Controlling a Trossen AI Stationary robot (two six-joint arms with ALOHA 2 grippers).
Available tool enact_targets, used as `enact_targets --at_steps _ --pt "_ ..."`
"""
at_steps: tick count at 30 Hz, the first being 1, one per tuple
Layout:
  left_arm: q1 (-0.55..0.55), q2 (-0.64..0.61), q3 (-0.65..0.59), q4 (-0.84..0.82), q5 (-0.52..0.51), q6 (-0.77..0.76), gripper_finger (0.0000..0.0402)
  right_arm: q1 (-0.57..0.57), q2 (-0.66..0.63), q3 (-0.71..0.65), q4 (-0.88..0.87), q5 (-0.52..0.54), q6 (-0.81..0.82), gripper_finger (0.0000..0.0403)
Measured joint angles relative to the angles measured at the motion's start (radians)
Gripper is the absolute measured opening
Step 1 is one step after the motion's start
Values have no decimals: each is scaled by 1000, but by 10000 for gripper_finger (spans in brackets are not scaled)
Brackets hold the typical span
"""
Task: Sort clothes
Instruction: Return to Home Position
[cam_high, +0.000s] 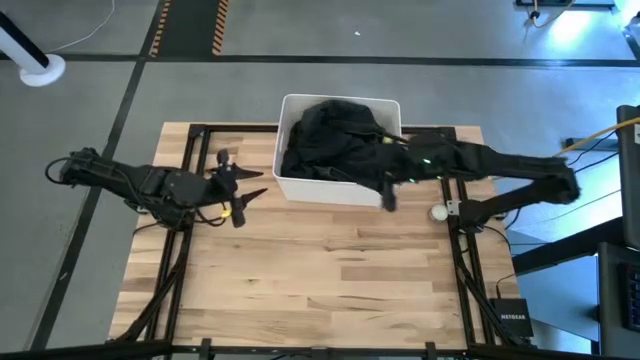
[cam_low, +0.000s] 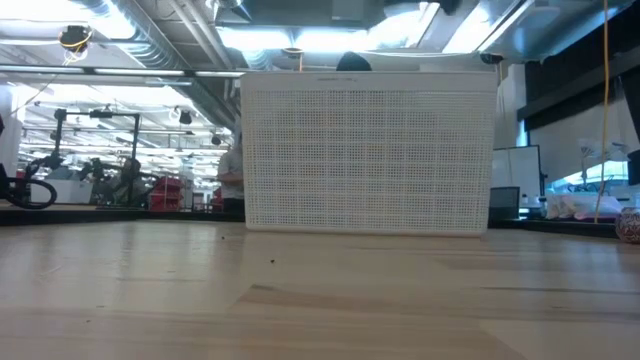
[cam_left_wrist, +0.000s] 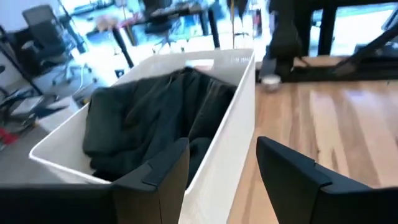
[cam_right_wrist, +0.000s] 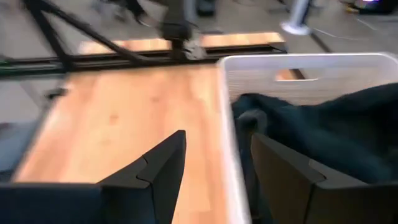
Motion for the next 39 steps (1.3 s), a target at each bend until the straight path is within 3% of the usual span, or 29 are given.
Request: enact_targets --at_steps 4,9,17,21,27,32,39 --pt "1 -78 -98 145 17 60 182 1 -212 -267 181 -92 54 202" --pt "17 -217 -182 178 107 33 182 1 -476 -549 355 -91 96 202" --pt "22 -393 -320 242 134 -12 182 -1 -782 -830 514 -68 165 198" --pt "22 -450 -394 287 147 -10 182 -1 -886 -923 558 -68 169 167" --pt "22 -516 -469 306 168 -29 176 -1 -1012 -1017 599 -67 170 77" --pt "22 -543 -486 296 190 -24 122 -1 -1069 -1074 605 -31 169 10" --pt "22 -547 -492 268 217 -5 24 -2 -1085 -1150 681 7 187 36"
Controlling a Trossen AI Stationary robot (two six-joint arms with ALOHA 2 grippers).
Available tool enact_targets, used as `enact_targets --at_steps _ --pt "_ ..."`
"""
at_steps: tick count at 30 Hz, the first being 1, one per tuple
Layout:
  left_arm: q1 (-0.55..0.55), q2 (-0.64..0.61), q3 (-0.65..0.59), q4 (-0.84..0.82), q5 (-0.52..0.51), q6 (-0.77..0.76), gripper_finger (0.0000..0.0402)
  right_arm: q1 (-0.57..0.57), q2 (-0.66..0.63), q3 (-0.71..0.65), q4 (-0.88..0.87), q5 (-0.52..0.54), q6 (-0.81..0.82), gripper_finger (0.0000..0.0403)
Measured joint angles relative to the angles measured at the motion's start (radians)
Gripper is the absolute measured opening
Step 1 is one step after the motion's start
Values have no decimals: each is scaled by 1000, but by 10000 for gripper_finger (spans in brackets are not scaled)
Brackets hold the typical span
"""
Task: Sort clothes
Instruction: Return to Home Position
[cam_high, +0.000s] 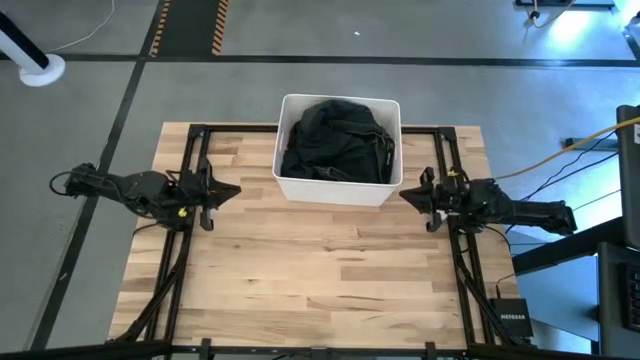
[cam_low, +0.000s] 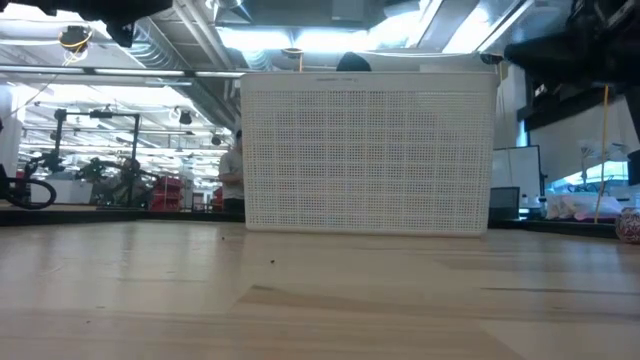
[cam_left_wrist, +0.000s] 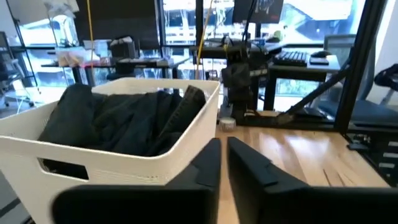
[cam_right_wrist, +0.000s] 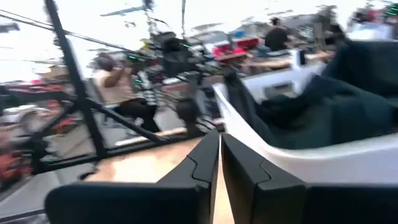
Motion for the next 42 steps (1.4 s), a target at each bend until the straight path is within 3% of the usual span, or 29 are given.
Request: enact_targets --at_steps 3,10,20,26,32,42 --pt "0 -11 -35 30 0 4 4 0 0 -31 1 41 6 30" --pt "0 -103 -144 42 10 -9 2 0 0 -55 37 4 9 6" --pt "11 -283 -322 46 86 -107 2 0 0 -55 36 4 9 40" --pt "87 -319 -392 107 92 -103 1 0 1 -55 1 4 9 41" --pt "205 -318 -412 146 248 -102 1 0 1 -55 -52 4 8 41" --pt "318 -318 -412 144 261 -33 0 0 1 -56 -96 4 27 42"
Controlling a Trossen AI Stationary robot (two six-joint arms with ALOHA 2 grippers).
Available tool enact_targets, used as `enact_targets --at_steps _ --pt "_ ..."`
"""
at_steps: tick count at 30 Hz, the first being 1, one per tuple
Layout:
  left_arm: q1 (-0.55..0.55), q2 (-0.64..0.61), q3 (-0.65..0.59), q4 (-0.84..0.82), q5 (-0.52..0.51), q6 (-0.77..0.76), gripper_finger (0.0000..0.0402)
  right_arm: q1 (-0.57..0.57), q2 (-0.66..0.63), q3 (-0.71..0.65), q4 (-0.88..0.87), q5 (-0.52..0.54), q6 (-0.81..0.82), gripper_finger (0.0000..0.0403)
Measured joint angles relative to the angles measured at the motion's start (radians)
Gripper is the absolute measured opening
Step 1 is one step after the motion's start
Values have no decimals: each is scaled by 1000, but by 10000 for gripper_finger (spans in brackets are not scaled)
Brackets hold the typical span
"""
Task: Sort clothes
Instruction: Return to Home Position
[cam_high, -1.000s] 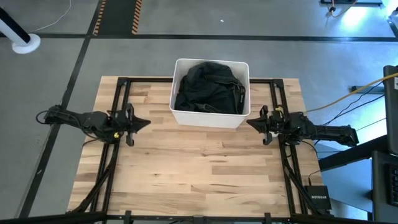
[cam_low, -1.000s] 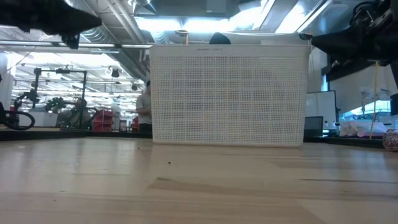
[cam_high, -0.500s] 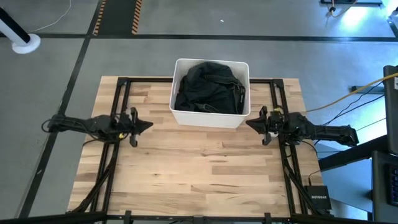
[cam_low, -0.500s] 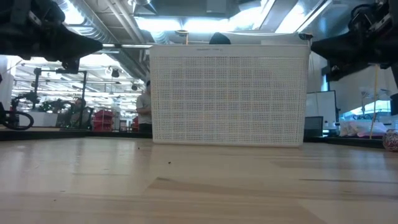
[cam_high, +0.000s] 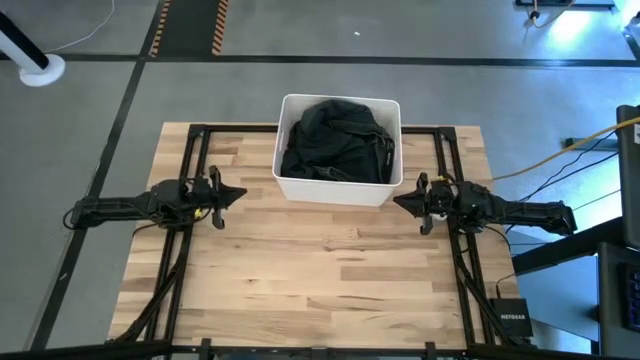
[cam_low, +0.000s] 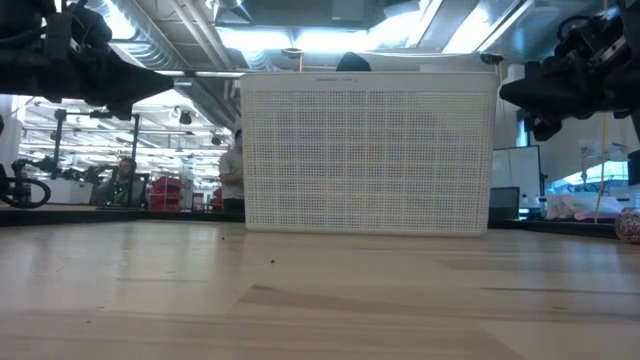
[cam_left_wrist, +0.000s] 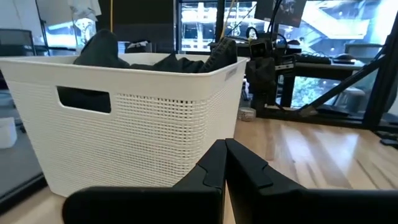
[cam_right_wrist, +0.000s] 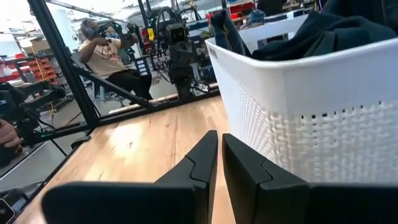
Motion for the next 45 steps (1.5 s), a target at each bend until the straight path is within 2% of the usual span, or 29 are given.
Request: enact_targets --at_steps 45 --pt "1 1 0 0 -1 10 8 0 -4 0 -34 17 -54 42"
